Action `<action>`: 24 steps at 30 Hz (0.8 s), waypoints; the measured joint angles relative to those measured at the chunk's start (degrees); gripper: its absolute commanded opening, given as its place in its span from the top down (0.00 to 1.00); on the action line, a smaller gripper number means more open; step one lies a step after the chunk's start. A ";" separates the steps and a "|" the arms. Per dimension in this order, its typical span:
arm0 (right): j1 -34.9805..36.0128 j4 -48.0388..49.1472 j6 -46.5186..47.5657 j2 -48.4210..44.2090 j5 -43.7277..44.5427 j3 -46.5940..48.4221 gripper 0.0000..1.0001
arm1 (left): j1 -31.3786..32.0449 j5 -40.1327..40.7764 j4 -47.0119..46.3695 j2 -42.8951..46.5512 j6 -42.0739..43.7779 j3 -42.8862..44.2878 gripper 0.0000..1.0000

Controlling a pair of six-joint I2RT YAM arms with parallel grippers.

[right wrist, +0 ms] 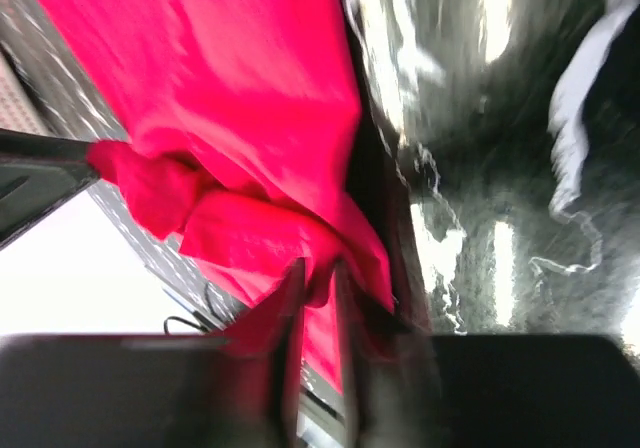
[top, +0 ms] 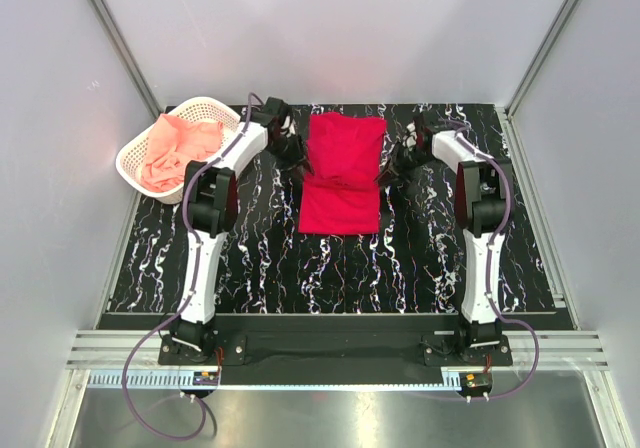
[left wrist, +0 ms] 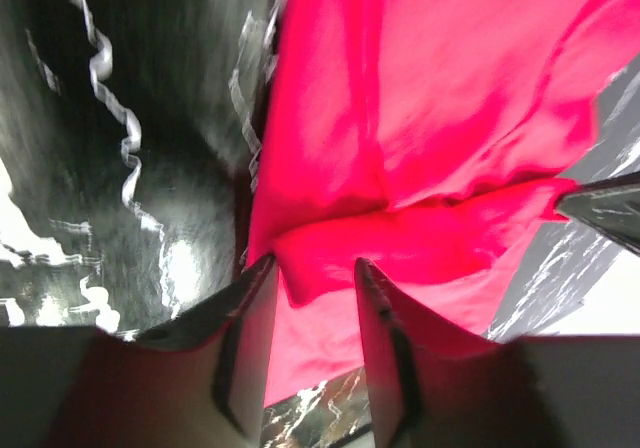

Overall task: Fold and stack the t-shirts
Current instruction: Fold the tshirt

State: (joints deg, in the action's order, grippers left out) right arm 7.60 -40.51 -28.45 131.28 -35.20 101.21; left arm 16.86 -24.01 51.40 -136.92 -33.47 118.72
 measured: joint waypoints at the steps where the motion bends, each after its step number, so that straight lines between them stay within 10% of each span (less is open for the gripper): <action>1: -0.46 -0.11 -0.33 0.63 -0.07 1.29 0.67 | -0.13 0.33 0.13 -0.55 0.07 1.79 0.47; 6: -1.90 -2.29 -0.98 3.72 -0.39 10.54 0.36 | -1.18 2.08 1.07 -0.92 -0.26 7.41 0.36; 13: -2.19 -8.66 3.30 1.57 2.67 14.43 0.36 | -1.60 3.30 -1.51 9.03 1.07 -5.38 0.42; 17: -0.46 -10.21 6.12 -4.81 5.29 5.60 0.47 | 0.90 2.67 -3.93 19.47 2.29 -19.78 0.47; 20: 2.73 -9.86 7.17 -9.99 5.73 -2.38 0.79 | 4.42 1.05 -6.95 22.64 2.05 -25.24 0.53; 24: 8.31 -6.43 6.19 -14.21 4.66 -12.46 0.87 | 7.91 -0.92 -10.56 21.75 0.85 -28.50 0.56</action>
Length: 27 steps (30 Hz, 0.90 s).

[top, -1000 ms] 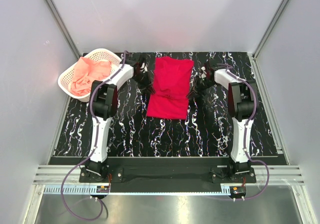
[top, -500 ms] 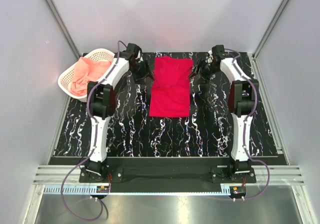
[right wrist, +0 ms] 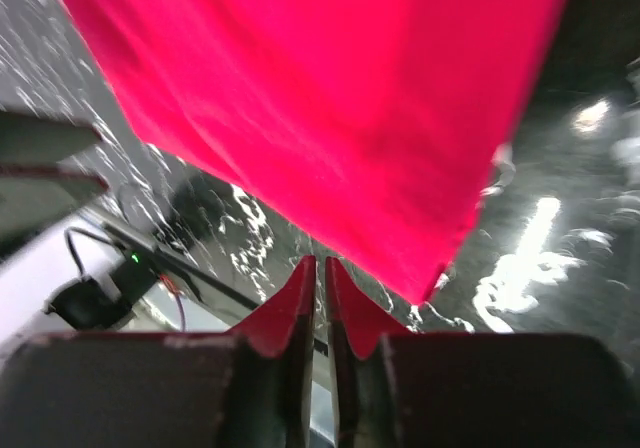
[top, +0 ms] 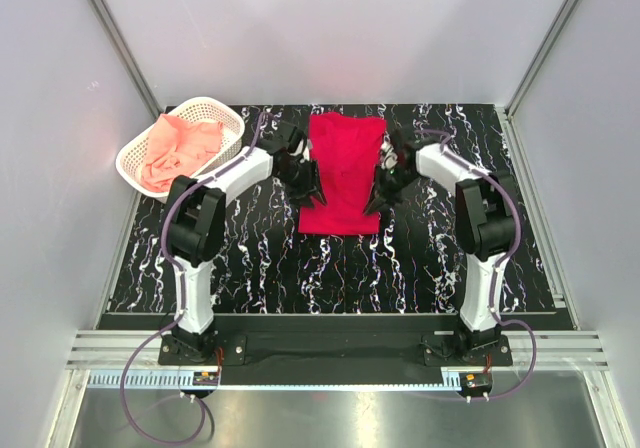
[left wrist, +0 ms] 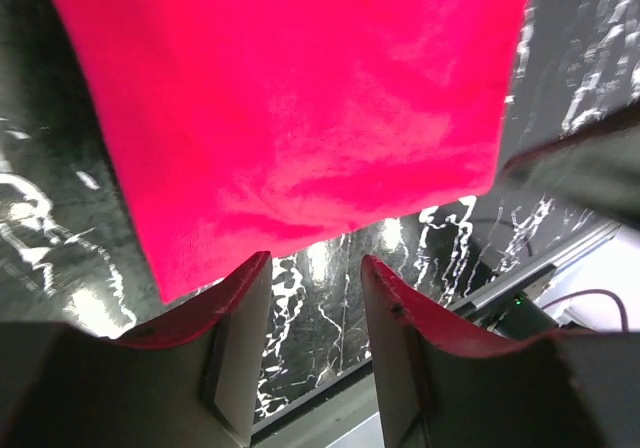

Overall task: Fold and stack the t-shirts
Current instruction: Fold the tshirt

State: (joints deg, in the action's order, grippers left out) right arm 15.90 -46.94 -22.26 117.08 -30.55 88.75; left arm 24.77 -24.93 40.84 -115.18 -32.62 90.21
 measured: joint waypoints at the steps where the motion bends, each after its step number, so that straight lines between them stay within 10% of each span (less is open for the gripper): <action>1: 0.94 0.90 -0.20 -0.22 -0.44 -2.05 0.88 | 0.22 -0.04 -0.11 -0.81 -0.13 -0.07 0.56; 18: 0.31 15.98 -3.74 -1.68 -6.27 -19.43 0.92 | -0.87 3.08 -3.13 -2.60 -0.33 -8.31 0.59; 27: 0.76 22.03 -5.64 -12.17 -9.42 -36.39 0.90 | 2.67 4.17 -8.74 10.97 -2.12 -27.58 0.59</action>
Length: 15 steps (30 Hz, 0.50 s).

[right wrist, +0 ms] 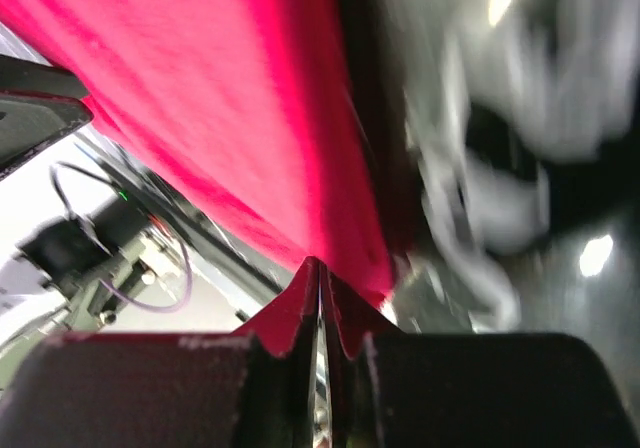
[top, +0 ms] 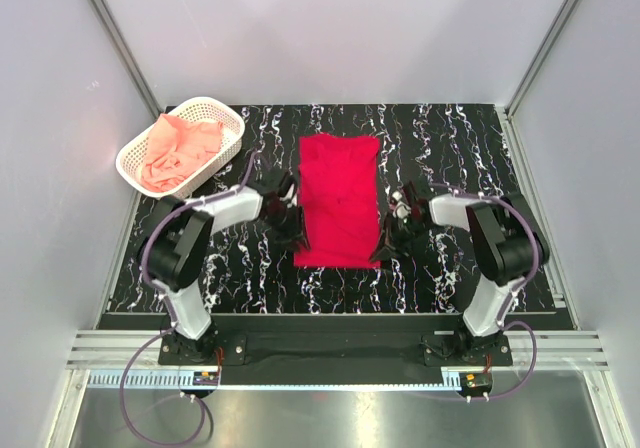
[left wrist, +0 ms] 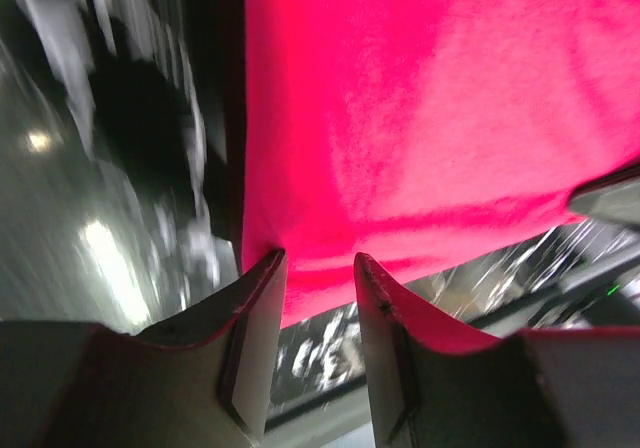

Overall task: Fold and stack the t-shirts
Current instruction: Fold the tshirt

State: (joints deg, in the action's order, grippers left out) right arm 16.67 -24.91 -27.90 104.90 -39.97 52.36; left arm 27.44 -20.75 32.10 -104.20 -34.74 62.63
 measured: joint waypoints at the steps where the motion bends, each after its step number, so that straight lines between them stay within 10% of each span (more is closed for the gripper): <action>1: 0.20 -0.13 0.02 -2.14 0.02 -2.64 0.90 | 1.03 -0.11 -0.35 2.10 -0.59 -2.89 0.59; 8: 0.92 -5.99 -0.26 -16.94 1.07 -13.38 0.79 | 7.30 0.22 3.58 14.60 -3.76 -14.38 0.52; 15: 0.92 -8.15 -1.84 -17.81 0.70 -2.43 0.79 | 7.76 -0.42 5.97 16.48 -4.90 -6.64 0.52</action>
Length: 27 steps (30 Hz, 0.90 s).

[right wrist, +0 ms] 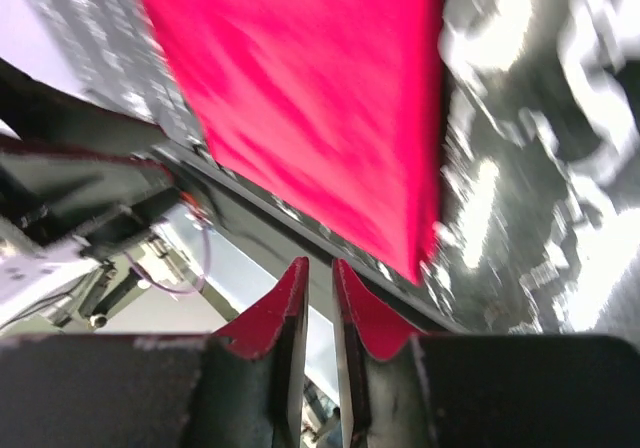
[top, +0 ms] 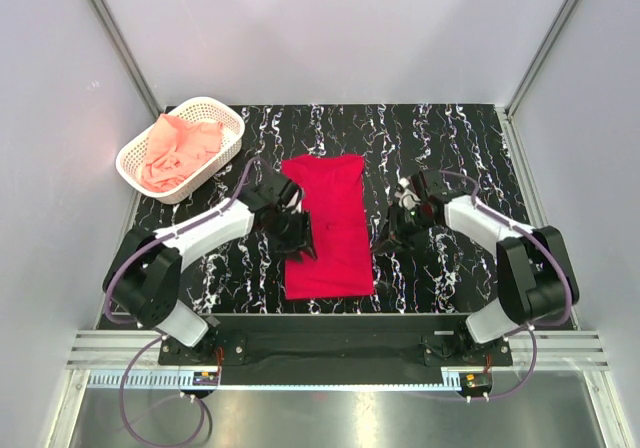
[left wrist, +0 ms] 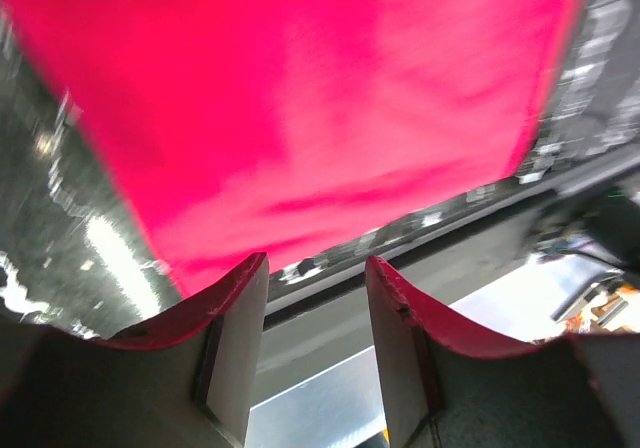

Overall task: Fold and stack the t-shirts
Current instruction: Fold the tshirt

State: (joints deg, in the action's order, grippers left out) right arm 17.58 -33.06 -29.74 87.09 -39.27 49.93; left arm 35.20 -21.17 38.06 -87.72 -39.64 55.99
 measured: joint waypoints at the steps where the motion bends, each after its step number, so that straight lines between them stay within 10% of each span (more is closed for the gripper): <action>1: 0.00 0.94 -0.31 1.60 -0.66 1.84 0.81 | -0.04 -0.04 0.15 -0.83 0.13 2.40 0.53; 27: -0.13 2.23 -1.42 35.67 -3.28 27.21 0.93 | -14.03 -2.86 3.39 -26.34 12.24 20.76 0.64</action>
State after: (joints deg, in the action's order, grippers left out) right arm 17.45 -30.83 -31.16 122.76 -42.54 77.14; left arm 21.17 -24.03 41.45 -114.06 -27.40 76.75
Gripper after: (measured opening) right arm 0.073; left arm 0.361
